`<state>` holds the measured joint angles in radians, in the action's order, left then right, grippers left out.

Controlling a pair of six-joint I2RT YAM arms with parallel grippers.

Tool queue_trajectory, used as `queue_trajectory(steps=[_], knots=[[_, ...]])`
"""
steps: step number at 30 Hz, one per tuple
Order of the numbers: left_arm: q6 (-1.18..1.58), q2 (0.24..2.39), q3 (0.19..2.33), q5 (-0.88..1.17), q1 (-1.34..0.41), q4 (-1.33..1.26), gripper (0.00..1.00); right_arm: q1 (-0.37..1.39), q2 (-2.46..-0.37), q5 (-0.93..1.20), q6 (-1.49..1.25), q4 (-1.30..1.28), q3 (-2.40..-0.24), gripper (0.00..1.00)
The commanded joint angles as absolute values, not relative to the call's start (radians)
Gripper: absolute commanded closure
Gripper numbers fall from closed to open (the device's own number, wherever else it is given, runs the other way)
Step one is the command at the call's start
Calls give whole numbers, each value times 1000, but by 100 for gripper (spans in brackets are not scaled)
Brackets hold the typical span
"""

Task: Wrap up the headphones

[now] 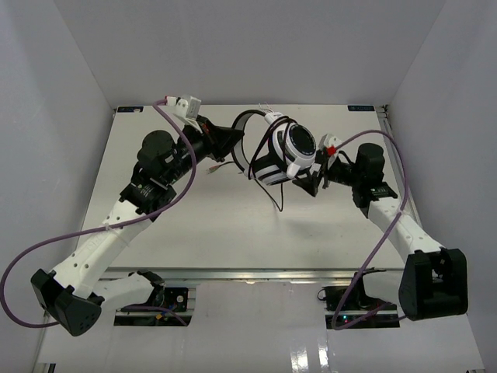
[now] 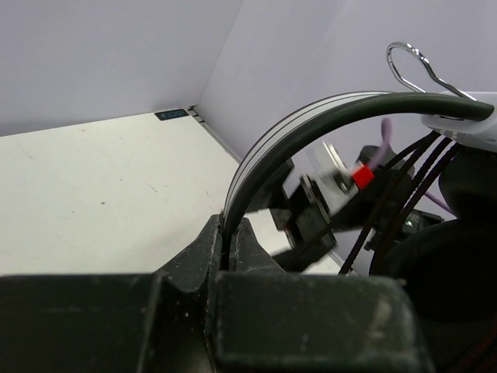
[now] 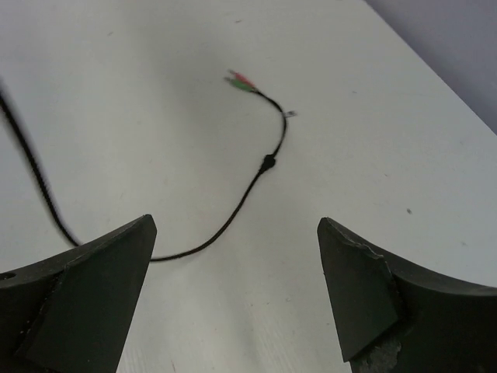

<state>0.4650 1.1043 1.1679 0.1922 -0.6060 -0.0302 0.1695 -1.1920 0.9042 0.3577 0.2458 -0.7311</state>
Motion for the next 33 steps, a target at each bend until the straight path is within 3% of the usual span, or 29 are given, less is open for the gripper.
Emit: queue_trajectory(steps=[1,3,6,11,16,19,24,25,27,29,33], knots=[[485,1046,1212,134,-611,-49,100,176,-1124,1211,877,-129,-742,8],[485,1046,1212,130,-609,-52,100,220,-1122,1219,920,-209,-769,7],[495,1052,1215,133,-611,-63,100,352,-1105,1116,703,-46,-740,3],[538,1057,1216,127,-611,-90,100,416,-1173,882,109,497,-660,8],[588,1073,1235,76,-611,-117,100,419,-1256,906,-131,756,-651,2],[645,1084,1247,-16,-611,-160,100,425,-1289,915,-192,838,-630,24],[728,1148,1288,-103,-611,-234,100,465,-1326,934,-217,904,-596,69],[746,1163,1297,-113,-611,-245,100,470,-1329,942,-216,910,-600,71],[775,1199,1325,-164,-611,-248,100,472,-1331,961,-223,918,-621,86],[793,1224,1338,-230,-611,-247,100,471,-1316,960,-211,896,-632,92],[744,1263,1358,-375,-611,-230,100,484,-1232,910,-15,622,-671,92]])
